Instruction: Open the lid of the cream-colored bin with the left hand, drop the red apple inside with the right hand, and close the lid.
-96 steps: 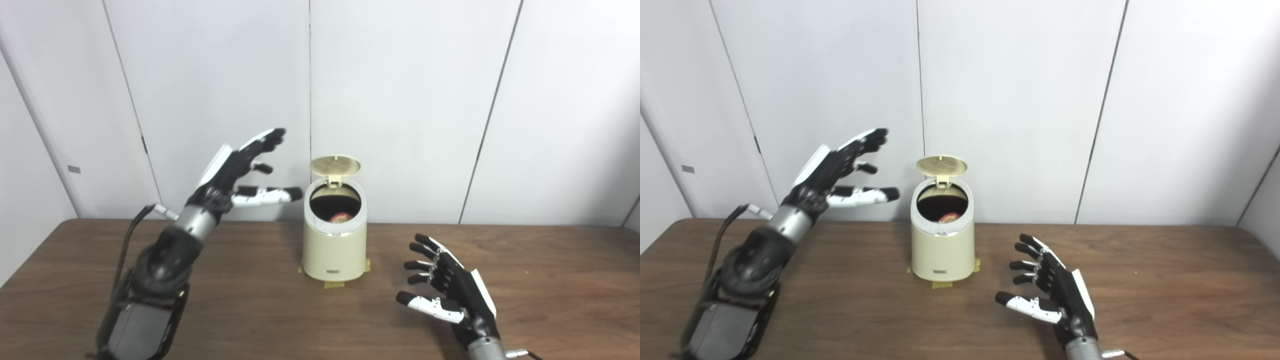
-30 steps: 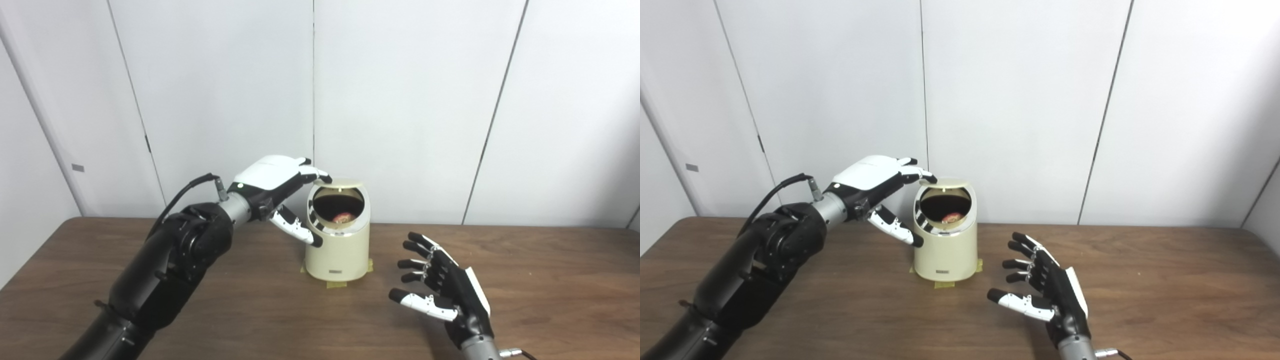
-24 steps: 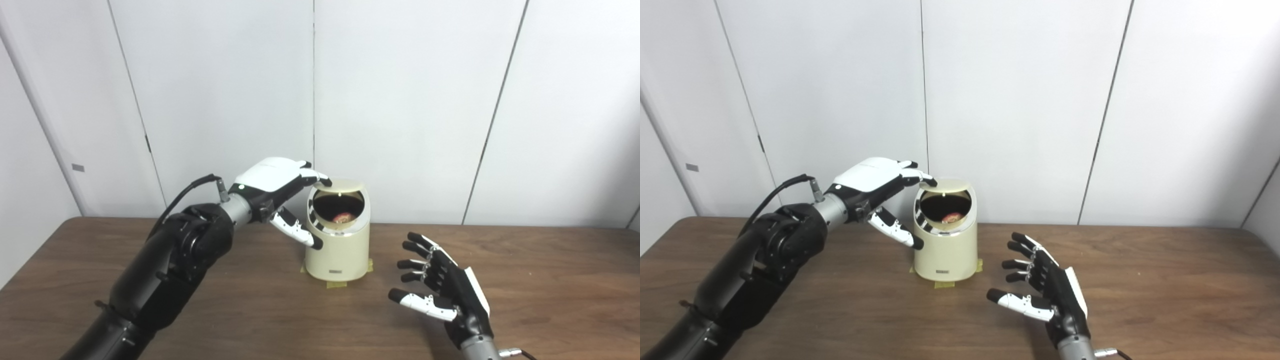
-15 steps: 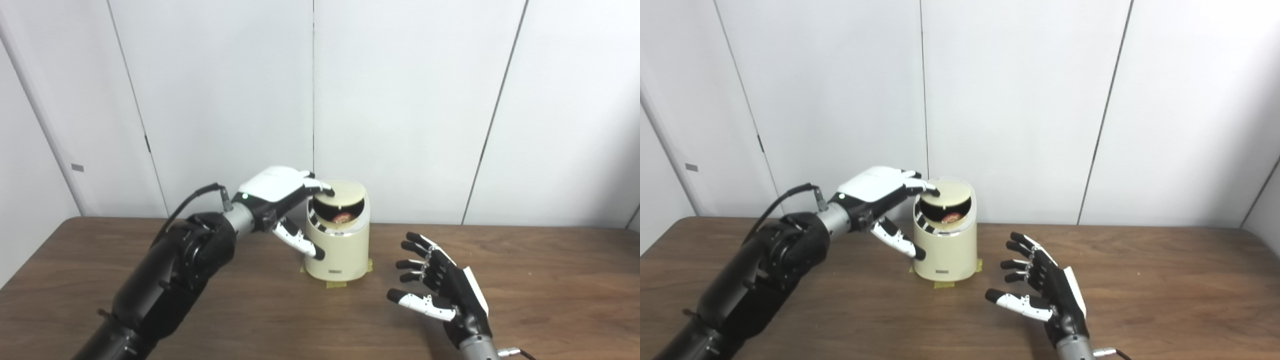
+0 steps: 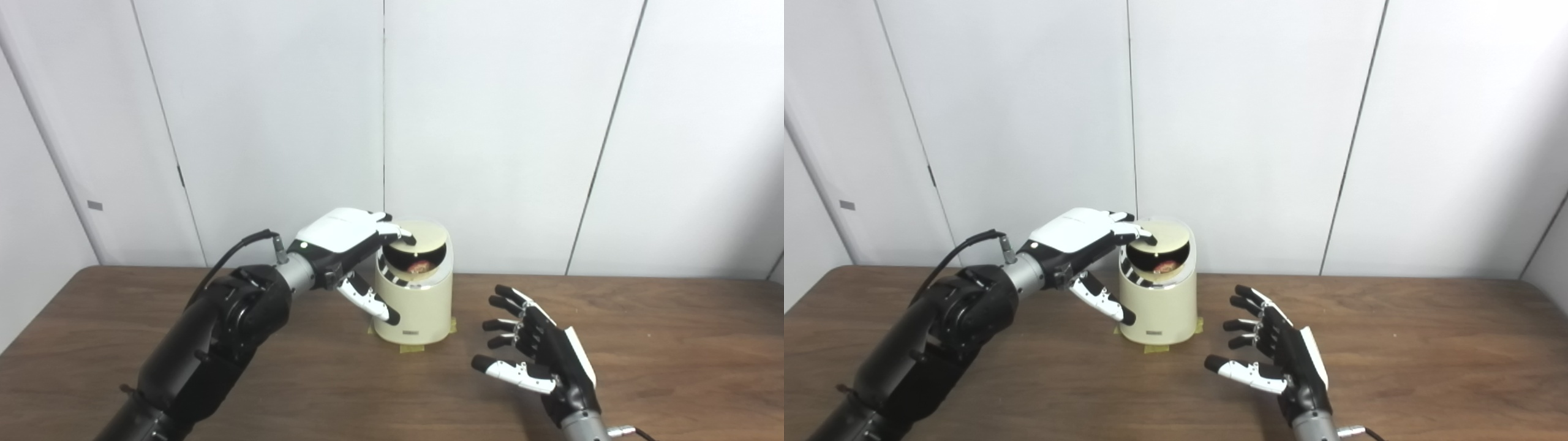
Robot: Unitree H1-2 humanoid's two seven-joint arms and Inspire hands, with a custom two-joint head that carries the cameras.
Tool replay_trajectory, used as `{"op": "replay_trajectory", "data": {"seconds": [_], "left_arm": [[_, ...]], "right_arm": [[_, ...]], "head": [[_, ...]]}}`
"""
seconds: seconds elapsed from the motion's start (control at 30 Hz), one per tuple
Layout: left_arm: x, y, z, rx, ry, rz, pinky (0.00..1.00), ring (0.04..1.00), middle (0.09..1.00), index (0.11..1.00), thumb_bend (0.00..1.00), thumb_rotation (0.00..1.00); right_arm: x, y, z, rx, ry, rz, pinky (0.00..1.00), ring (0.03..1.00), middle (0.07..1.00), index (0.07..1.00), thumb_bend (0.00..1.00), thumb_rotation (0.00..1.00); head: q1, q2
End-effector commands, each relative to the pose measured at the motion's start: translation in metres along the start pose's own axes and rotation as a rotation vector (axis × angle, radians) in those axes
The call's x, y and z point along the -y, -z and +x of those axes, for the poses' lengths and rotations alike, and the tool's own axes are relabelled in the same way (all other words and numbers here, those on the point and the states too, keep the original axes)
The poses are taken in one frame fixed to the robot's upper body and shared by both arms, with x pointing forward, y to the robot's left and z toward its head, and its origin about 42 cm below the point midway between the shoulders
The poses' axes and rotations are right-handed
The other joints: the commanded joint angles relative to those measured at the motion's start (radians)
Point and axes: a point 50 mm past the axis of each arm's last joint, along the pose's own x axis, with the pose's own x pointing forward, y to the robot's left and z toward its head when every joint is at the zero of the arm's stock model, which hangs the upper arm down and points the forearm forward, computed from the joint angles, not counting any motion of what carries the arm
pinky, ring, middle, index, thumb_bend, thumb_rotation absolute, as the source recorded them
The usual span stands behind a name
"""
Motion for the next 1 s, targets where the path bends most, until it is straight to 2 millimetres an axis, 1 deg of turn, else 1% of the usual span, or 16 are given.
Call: {"op": "replay_trajectory", "data": {"seconds": [0.0,0.07,0.2,0.37,0.43,0.57,0.7,0.87,0.97], "left_arm": [[-0.024,-0.011,0.002,0.046,-0.061,0.066,1.0,0.982,0.902,0.876,0.95,0.37],[-0.02,-0.013,0.003,0.041,-0.046,0.106,1.0,0.987,0.9,0.878,0.94,0.37],[-0.008,-0.019,0.006,0.04,-0.017,0.236,1.0,0.999,0.912,0.89,0.93,0.39],[0.01,-0.023,0.009,0.025,0.014,0.337,1.0,0.982,0.884,0.868,0.94,0.41],[0.016,-0.022,0.01,0.013,0.035,0.355,1.0,0.99,0.879,0.866,0.94,0.41],[0.026,-0.021,0.012,-0.012,0.08,0.389,1.0,1.0,0.906,0.883,0.94,0.43],[0.034,-0.02,0.012,-0.034,0.118,0.407,1.0,1.0,0.906,0.875,0.95,0.42],[0.039,-0.02,0.012,-0.057,0.161,0.409,1.0,1.0,0.893,0.864,0.98,0.41],[0.036,-0.02,0.01,-0.057,0.16,0.397,1.0,1.0,0.891,0.861,0.97,0.42]], "right_arm": [[-0.002,-0.024,0.014,0.092,-0.007,-0.006,0.52,0.656,0.809,0.822,0.83,0.2],[-0.002,-0.025,0.014,0.091,-0.007,-0.01,0.52,0.652,0.81,0.822,0.83,0.19],[-0.002,-0.025,0.014,0.089,-0.009,-0.009,0.52,0.648,0.813,0.824,0.82,0.19],[-0.003,-0.029,0.011,0.083,-0.009,-0.009,0.52,0.647,0.814,0.823,0.82,0.19],[-0.003,-0.03,0.01,0.081,-0.009,-0.006,0.52,0.649,0.816,0.826,0.81,0.18],[-0.003,-0.031,0.01,0.079,-0.005,0.001,0.52,0.644,0.815,0.824,0.82,0.18],[-0.002,-0.031,0.011,0.077,-0.004,0.003,0.52,0.637,0.813,0.819,0.83,0.19],[-0.002,-0.032,0.011,0.08,-0.006,0.002,0.52,0.632,0.815,0.819,0.82,0.19],[-0.002,-0.033,0.011,0.079,-0.006,0.007,0.52,0.628,0.817,0.819,0.82,0.2]], "head": [[0.0,0.001],[0.0,0.001],[-0.003,0.004],[-0.007,0.009],[-0.008,0.011],[-0.009,0.013],[-0.009,0.017],[-0.008,0.018],[-0.008,0.018]]}}
